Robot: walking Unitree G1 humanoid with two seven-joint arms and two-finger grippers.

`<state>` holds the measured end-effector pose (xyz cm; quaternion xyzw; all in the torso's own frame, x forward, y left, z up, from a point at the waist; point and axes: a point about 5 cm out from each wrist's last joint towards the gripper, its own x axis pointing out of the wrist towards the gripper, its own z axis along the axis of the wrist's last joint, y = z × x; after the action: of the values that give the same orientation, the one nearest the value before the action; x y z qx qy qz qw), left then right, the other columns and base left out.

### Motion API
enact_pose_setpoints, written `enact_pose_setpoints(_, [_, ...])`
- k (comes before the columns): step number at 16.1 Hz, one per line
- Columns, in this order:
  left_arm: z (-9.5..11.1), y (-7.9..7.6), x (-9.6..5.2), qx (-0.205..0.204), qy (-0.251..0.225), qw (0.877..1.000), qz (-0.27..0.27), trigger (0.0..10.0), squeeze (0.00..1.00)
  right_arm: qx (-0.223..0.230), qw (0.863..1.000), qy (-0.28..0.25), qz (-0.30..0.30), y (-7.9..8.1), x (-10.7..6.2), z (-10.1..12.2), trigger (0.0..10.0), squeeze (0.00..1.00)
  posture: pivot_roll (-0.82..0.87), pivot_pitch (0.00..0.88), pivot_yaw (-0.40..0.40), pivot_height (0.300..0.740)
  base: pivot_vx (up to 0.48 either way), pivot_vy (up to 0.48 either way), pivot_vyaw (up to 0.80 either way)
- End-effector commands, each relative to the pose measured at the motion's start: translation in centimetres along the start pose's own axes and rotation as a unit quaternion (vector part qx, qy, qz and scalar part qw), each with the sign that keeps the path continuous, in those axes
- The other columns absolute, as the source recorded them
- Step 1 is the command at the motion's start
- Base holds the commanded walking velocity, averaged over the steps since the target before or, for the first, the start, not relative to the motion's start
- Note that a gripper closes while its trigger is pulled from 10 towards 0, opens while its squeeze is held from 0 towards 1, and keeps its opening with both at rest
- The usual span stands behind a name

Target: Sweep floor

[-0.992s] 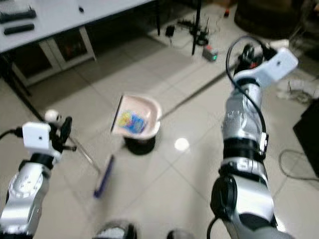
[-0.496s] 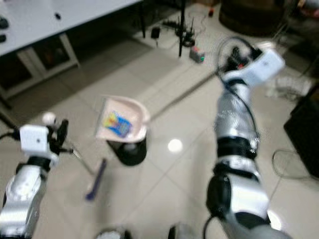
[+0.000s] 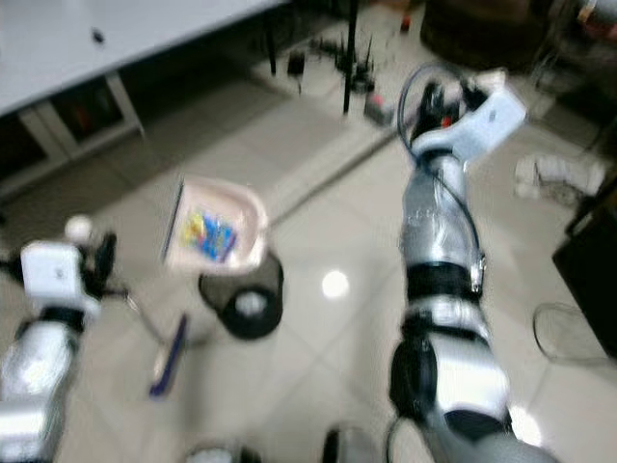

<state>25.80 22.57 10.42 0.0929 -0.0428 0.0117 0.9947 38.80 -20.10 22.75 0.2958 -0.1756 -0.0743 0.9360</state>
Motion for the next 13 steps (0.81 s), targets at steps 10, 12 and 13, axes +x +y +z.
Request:
enact_pose_setpoints(10, [0.0,-0.1,-0.5,-0.006,-0.003,1.0,0.002,10.0,0.0,-0.023,0.994,-0.034,0.098,2.5,0.2,1.8,10.0,0.0,0.09,0.118,0.015,0.74,0.0,0.0,0.0])
enact_pose_setpoints(12, [0.0,-0.3,-0.5,-0.008,-0.002,1.0,0.001,10.0,0.0,-0.041,0.991,-0.035,0.119,3.0,-0.1,1.6,10.0,0.0,0.09,0.119,0.016,0.74,0.0,0.0,0.0])
enact_pose_setpoints(13, [0.0,-0.3,-0.5,-0.008,-0.001,1.0,0.0,10.0,0.0,-0.054,0.989,-0.037,0.133,3.4,-0.3,1.5,10.0,0.0,0.09,0.12,0.016,0.74,0.0,0.0,0.0])
